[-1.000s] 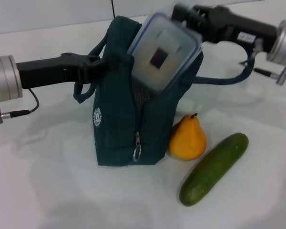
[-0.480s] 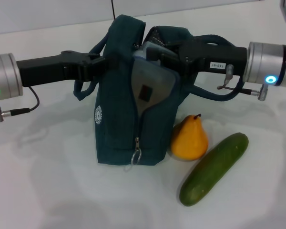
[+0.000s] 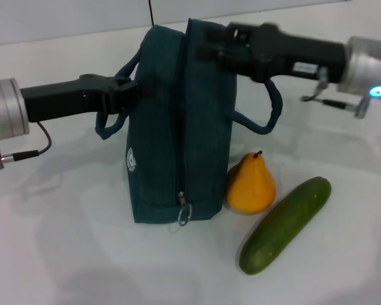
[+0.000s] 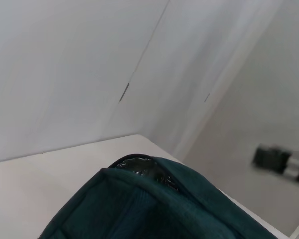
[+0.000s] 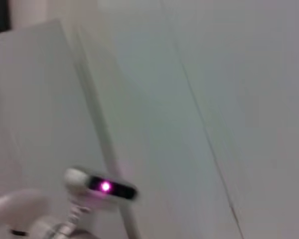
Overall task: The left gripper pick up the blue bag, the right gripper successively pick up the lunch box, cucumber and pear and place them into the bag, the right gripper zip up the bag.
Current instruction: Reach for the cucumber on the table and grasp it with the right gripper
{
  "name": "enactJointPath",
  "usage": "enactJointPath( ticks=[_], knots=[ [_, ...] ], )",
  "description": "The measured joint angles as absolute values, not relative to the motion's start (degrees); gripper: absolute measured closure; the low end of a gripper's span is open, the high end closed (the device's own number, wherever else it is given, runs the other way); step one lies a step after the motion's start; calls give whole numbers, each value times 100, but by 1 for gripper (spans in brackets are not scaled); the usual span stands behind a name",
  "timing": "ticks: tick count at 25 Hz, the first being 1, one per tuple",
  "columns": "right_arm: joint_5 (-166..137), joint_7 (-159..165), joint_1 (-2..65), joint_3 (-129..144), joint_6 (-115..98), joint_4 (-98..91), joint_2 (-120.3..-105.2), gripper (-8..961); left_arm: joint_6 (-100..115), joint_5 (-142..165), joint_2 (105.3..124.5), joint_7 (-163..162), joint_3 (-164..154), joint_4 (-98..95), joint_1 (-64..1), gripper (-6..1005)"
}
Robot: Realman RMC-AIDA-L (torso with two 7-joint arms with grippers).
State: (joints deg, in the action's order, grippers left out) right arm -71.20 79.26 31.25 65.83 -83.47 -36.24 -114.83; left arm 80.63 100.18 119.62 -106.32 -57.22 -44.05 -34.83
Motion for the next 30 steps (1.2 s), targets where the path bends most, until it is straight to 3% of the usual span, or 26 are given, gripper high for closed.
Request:
enactJointPath(
  ticks=[3,8,11,22,30],
  knots=[
    [-7252,8130,2840,6490,-8804,-4467,-11294,522,8044,10013,11962,-10623,-5720,-4376,-3446,953],
    [-8024,9311,2752,6323,-9595,-5624,-10740,406,7928,10012,11962,-10600,-5721,-4346,-3410,952],
    [-8680,10117,2906,5865,-9952,-5818,-10605,349,7922,10011,11964,-10561,-5721,-4346,-3390,952],
    [-10610,11178,3730,5572,-11330,-6284,-10601,294,7829,10006,11979,-10425,-5745,-4226,-3417,952],
    [-11411,11158,4378,6367,-11916,-6443,-10930,244,7764,9927,11967,-10267,-5721,-4052,-3432,951]
  ],
)
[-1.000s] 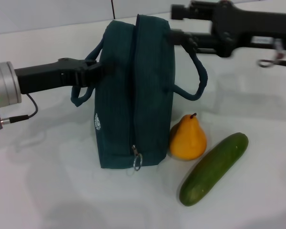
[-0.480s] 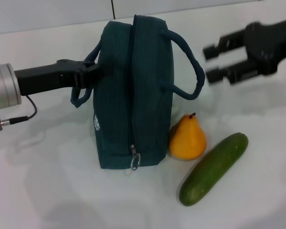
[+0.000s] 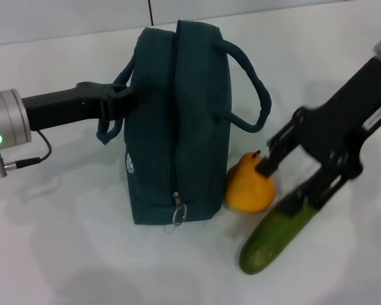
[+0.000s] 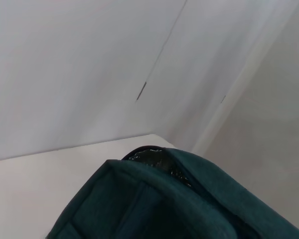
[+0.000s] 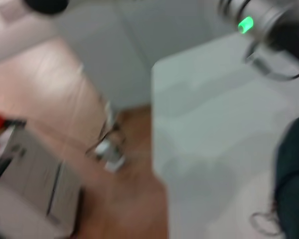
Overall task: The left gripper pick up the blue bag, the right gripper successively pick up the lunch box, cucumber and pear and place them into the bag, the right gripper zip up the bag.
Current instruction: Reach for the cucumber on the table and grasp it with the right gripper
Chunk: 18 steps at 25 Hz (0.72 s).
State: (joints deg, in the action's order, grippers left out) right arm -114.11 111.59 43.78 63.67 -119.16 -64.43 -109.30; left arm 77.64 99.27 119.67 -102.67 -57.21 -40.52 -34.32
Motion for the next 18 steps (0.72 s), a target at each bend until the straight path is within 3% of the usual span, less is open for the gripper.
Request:
enactJointPath(
  ticks=[12,18],
  knots=[
    [-12325,10522,4558,7372,-11668,-6266,-11504,249,7763,9919,11973,-10265,-5722,-4051,-3394,950],
    [-12488,10503,4528,8039,-11181,-6239,-11540,250,7764,9919,11971,-10265,-5722,-4052,-3363,950]
  ],
)
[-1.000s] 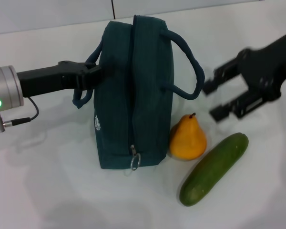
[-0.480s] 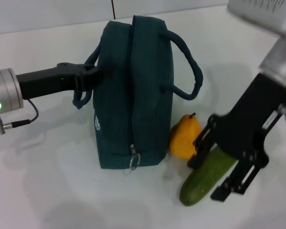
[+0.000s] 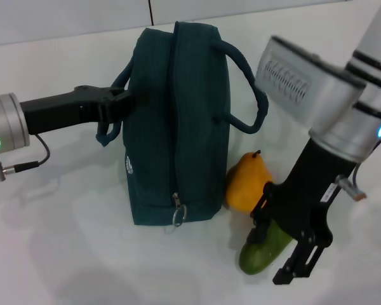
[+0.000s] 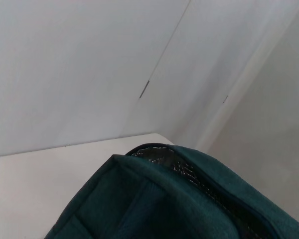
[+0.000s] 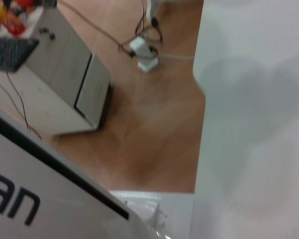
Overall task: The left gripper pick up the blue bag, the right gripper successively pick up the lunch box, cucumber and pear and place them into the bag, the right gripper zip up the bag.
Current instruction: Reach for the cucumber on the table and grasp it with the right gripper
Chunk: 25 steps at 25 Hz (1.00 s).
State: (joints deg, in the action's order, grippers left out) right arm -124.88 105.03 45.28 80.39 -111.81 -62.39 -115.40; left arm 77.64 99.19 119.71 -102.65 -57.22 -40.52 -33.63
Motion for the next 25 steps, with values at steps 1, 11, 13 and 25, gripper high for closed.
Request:
enactJointPath(
  ticks=[1,11,13,25],
  knots=[
    [-12490,10504,4527,8141,-11138,-6239,-11540,250,7764,9919,11970,-10265,-5722,-4051,-3360,950],
    [-12842,10520,4624,8752,-10703,-6276,-11561,251,7769,9920,11957,-10265,-5722,-4052,-3348,950],
    [-12858,10521,4641,8844,-10648,-6293,-11563,251,7770,9921,11948,-10265,-5722,-4052,-3348,949],
    [-13134,10528,4855,9388,-10312,-6368,-11570,252,7764,9924,11942,-10265,-5715,-4051,-3349,949]
  ],
)
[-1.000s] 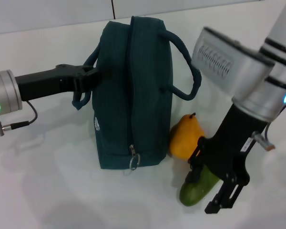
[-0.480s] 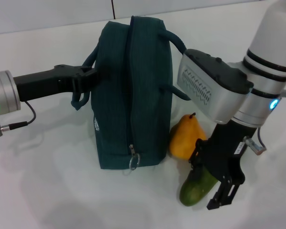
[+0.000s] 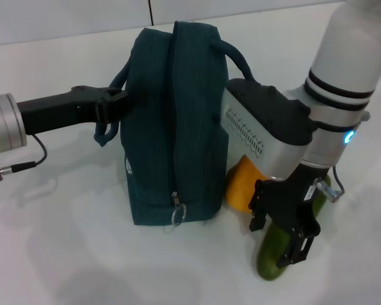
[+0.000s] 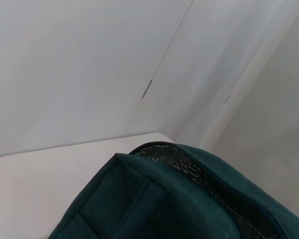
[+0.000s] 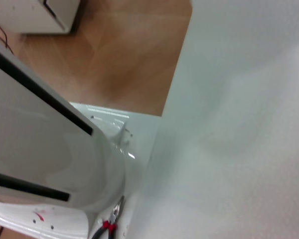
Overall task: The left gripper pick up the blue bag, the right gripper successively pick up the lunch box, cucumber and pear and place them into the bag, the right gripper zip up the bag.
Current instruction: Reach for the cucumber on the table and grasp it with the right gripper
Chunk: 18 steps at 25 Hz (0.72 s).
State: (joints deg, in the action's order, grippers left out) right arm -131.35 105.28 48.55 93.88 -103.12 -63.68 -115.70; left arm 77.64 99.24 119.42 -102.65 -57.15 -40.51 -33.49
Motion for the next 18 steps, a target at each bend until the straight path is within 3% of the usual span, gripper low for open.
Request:
enactJointPath(
  ticks=[18],
  knots=[
    [-13238,10468,5008,9490,-10465,-6692,-11555,254,7706,9923,11925,-10265,-5712,-4051,-3331,948]
  ],
)
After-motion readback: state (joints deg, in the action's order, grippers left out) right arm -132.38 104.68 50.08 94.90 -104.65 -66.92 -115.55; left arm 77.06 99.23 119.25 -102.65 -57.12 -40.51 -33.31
